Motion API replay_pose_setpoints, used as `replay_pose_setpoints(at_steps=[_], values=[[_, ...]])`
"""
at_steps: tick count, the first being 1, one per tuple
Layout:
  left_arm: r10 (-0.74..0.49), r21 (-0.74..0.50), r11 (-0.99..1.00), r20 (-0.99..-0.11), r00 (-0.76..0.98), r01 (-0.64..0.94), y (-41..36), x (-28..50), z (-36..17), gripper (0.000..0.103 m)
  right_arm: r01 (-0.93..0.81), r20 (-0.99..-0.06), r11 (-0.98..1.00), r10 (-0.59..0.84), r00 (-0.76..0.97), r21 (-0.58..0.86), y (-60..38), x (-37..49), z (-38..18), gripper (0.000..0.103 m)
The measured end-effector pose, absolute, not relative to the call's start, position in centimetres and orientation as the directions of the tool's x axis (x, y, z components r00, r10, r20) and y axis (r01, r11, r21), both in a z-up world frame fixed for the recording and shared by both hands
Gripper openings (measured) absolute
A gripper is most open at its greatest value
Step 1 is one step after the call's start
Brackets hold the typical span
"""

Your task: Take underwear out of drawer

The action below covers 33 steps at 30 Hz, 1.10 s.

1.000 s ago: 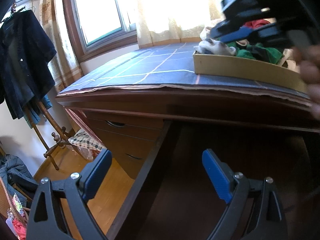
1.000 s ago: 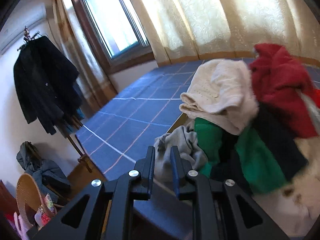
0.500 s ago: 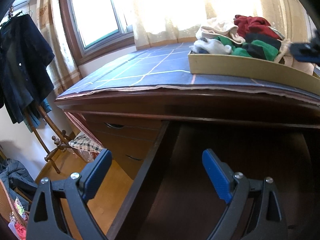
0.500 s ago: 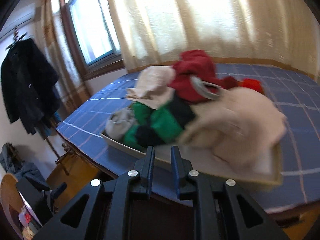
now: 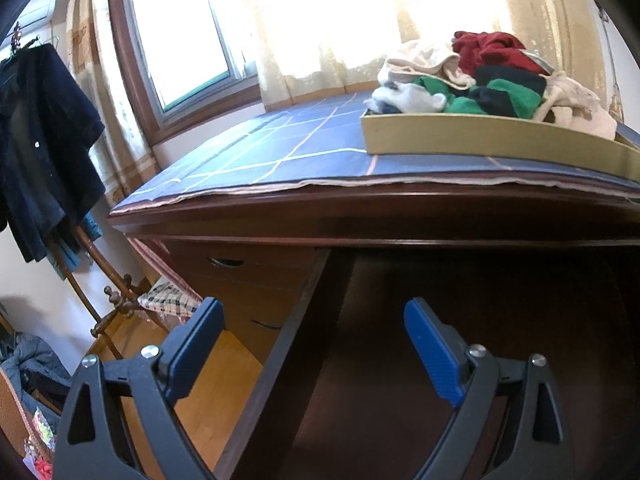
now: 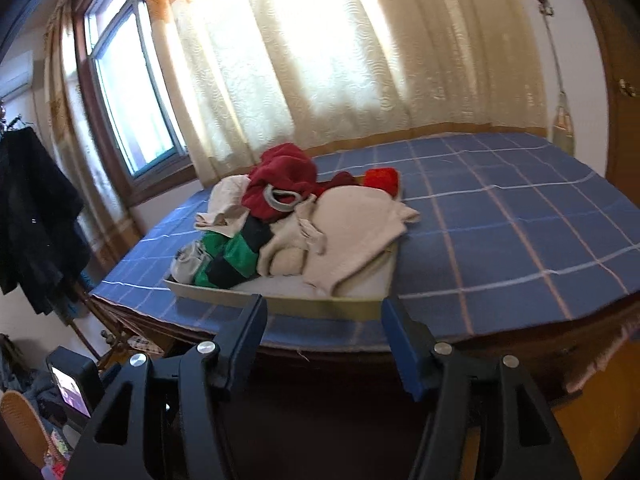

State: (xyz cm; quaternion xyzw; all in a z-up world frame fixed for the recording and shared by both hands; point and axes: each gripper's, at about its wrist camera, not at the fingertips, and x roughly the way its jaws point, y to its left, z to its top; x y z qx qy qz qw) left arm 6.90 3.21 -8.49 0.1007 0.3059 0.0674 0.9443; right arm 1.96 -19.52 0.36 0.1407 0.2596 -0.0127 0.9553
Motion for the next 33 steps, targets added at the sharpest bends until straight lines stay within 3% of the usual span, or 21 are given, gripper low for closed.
replay_pose_setpoints(at_steps=[12,24,33], values=[[0.104,0.266,0.963,-0.496,0.862,0.037,1.9,5.2,-8.0,0.094,0.226,-0.601,0.963,-0.096,0.793,0.145,-18.8,-3.1,-1.5,0.063],[0.071,0.256,0.965,-0.455,0.887,0.054,2.0,4.3,-7.7,0.098,0.254,-0.588,0.967,-0.200,0.784,0.011,-18.1,-10.0,1.5,0.063],[0.058,0.268,0.961,-0.425,0.903,0.064,1.7,3.5,-7.5,0.103,0.207,-0.552,0.978,-0.179,0.815,-0.011,-16.2,-12.5,3.2,0.068]])
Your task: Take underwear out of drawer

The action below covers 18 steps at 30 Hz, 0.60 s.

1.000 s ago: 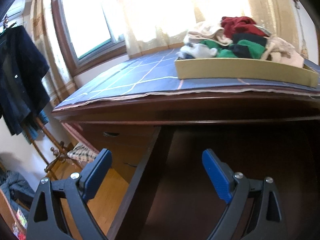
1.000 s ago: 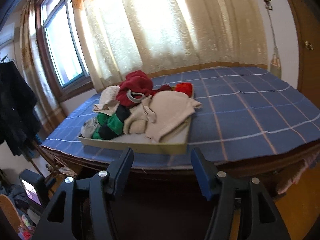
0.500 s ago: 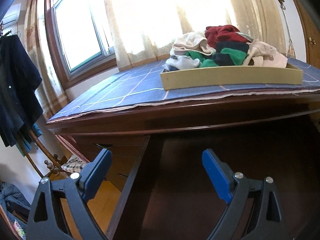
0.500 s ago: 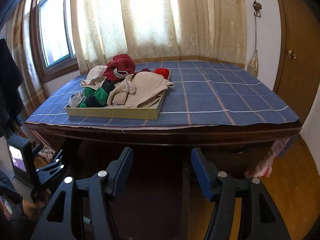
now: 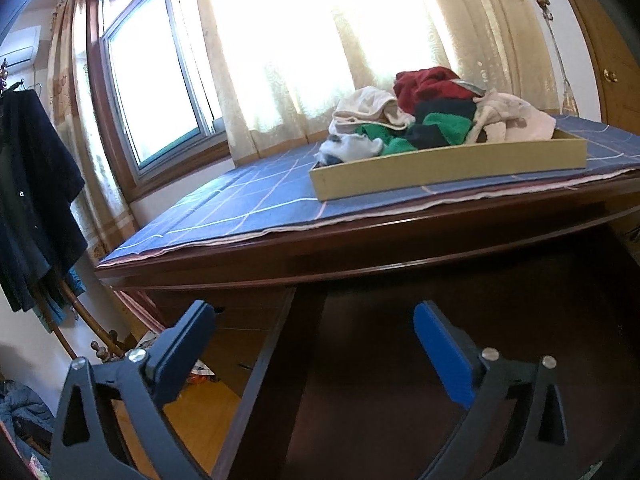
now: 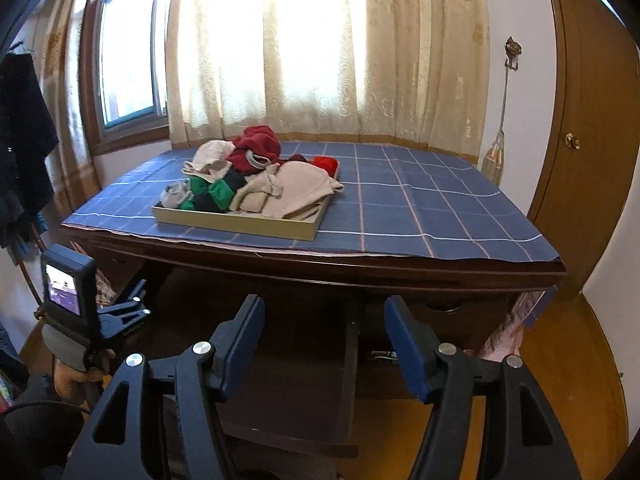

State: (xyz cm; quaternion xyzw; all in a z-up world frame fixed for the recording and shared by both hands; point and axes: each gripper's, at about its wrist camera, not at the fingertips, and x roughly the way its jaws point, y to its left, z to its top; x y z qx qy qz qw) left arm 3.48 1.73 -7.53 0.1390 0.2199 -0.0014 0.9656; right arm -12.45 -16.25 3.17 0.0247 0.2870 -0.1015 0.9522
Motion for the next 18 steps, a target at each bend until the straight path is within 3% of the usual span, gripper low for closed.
replay_pose_setpoints(at_steps=[4,7,13,18], values=[[0.047,0.294,0.952,-0.416,0.908,0.085,1.2,3.1,-7.6,0.103,0.188,-0.546,0.982,-0.155,0.823,0.005,-15.6,-12.6,3.3,0.070],[0.026,0.285,0.951,-0.457,0.889,0.119,1.0,3.2,-7.7,0.103,0.190,-0.543,0.981,-0.141,0.828,0.035,-15.5,-12.4,3.2,0.070],[-0.026,0.148,0.980,-0.573,0.819,0.135,2.9,2.6,-7.9,0.103,0.202,-0.528,0.975,-0.123,0.840,0.096,-15.7,-12.3,2.3,0.070],[-0.053,0.076,0.990,-0.561,0.826,0.115,4.6,0.3,-6.2,0.103,0.237,-0.548,0.957,-0.111,0.829,0.165,-16.4,-12.2,0.6,0.070]])
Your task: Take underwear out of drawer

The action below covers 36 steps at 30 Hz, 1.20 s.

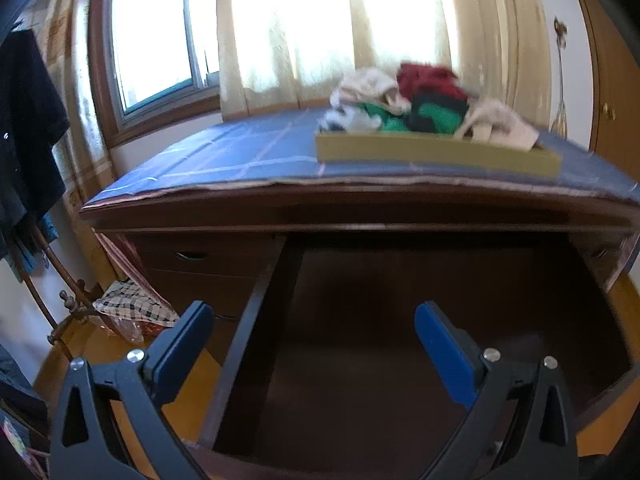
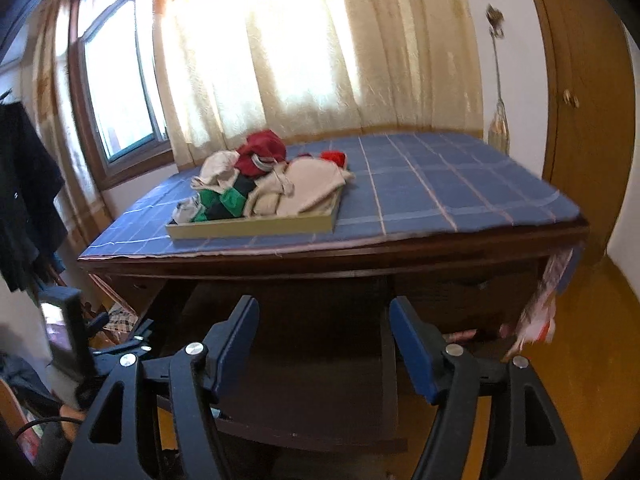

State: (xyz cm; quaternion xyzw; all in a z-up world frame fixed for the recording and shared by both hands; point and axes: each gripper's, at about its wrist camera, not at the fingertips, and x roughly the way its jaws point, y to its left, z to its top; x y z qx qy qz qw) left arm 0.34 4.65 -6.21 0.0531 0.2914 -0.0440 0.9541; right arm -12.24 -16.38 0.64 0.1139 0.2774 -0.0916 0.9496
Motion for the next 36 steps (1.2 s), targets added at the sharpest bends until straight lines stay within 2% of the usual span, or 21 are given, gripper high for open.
replay_pose_setpoints(at_steps=[5,11,14,19,22,26,36], values=[[-0.084,0.046,0.991,-0.513,0.854,0.124,4.9,-2.0,-3.3,0.103,0.299,-0.561,0.912,-0.096,0.822,0.281,-17.0,-13.2,-0.7,0.070],[-0.155,-0.050,0.987,-0.493,0.856,0.150,5.1,-3.7,0.2,0.103,0.261,-0.495,0.850,-0.001,0.869,0.457,-15.7,-14.3,-1.7,0.070],[-0.175,-0.079,0.985,-0.522,0.835,0.156,4.5,-4.1,1.2,0.103,0.246,-0.479,0.886,-0.031,0.877,0.393,-13.7,-14.3,-1.2,0.070],[-0.146,-0.030,0.988,-0.532,0.834,0.154,2.8,-5.2,1.6,0.103,0.188,-0.438,0.948,-0.059,0.897,0.257,-10.3,-14.7,-0.2,0.071],[-0.134,0.004,0.987,-0.507,0.851,0.158,2.2,-6.1,1.9,0.103,0.180,-0.441,0.953,-0.057,0.896,0.242,-9.6,-14.7,-0.3,0.078],[-0.084,0.067,0.989,-0.469,0.879,0.130,1.7,-6.7,2.3,0.103,0.170,-0.451,0.952,-0.039,0.892,0.254,-9.6,-14.7,-0.6,0.078],[-0.089,0.060,0.989,-0.472,0.877,0.133,1.9,-7.0,2.5,0.103,0.160,-0.438,0.953,-0.034,0.899,0.255,-9.3,-15.1,-0.4,0.078]])
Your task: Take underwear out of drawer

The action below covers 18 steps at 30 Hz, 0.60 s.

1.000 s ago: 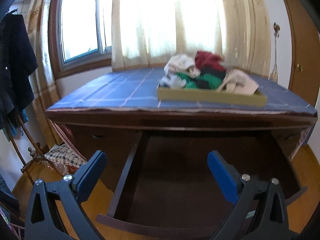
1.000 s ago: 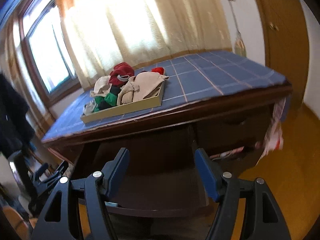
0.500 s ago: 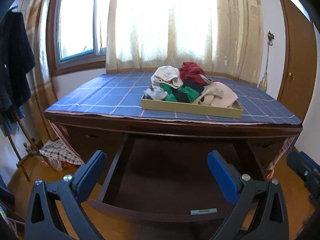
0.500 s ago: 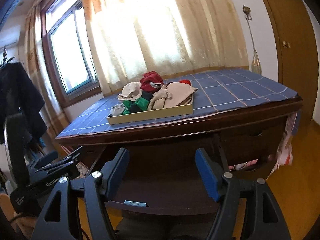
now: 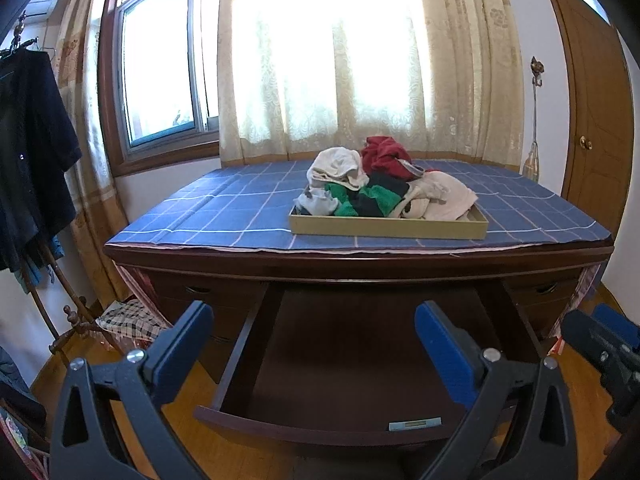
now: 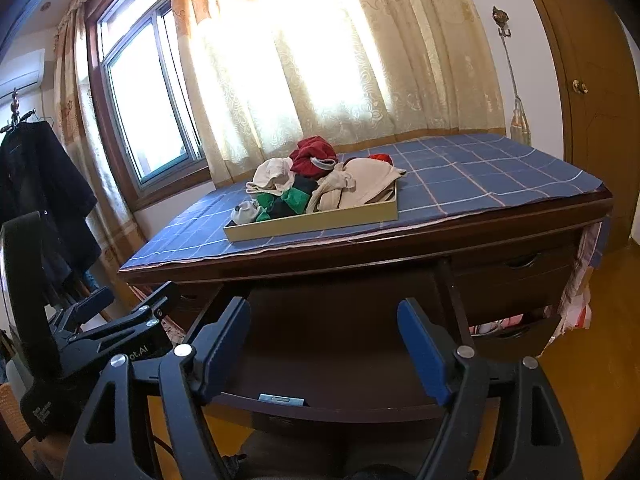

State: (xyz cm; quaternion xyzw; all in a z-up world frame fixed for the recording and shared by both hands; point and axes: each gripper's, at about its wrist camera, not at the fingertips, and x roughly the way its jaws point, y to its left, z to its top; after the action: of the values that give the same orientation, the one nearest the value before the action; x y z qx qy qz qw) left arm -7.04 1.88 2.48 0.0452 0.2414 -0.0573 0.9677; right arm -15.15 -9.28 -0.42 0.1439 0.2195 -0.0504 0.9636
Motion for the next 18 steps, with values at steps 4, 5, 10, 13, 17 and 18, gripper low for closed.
replay_pose_setpoints(at_steps=[4,5,10,13,17,18], values=[[-0.077,0.085,0.988,-0.465,0.882,0.132,1.39,-7.06,2.43,0.103,0.152,-0.413,0.960,-0.043,0.910,0.235,-8.91,-15.46,0.06,0.079],[-0.077,0.089,0.987,-0.463,0.883,0.133,1.29,-7.11,2.44,0.103,0.152,-0.410,0.960,-0.044,0.911,0.234,-8.89,-15.53,0.11,0.080],[-0.077,0.088,0.987,-0.459,0.885,0.132,1.26,-7.26,2.54,0.103,0.158,-0.415,0.956,-0.042,0.909,0.248,-9.29,-15.47,0.04,0.080],[-0.076,0.086,0.988,-0.461,0.884,0.130,1.25,-7.27,2.52,0.103,0.156,-0.421,0.956,-0.039,0.906,0.247,-9.21,-15.31,-0.05,0.080],[-0.077,0.089,0.987,-0.461,0.884,0.133,1.23,-7.37,2.53,0.103,0.156,-0.421,0.956,-0.039,0.906,0.247,-9.24,-15.32,-0.04,0.080],[-0.077,0.090,0.987,-0.459,0.885,0.132,1.24,-7.41,2.56,0.103,0.156,-0.421,0.957,-0.039,0.906,0.247,-9.24,-15.32,-0.03,0.080]])
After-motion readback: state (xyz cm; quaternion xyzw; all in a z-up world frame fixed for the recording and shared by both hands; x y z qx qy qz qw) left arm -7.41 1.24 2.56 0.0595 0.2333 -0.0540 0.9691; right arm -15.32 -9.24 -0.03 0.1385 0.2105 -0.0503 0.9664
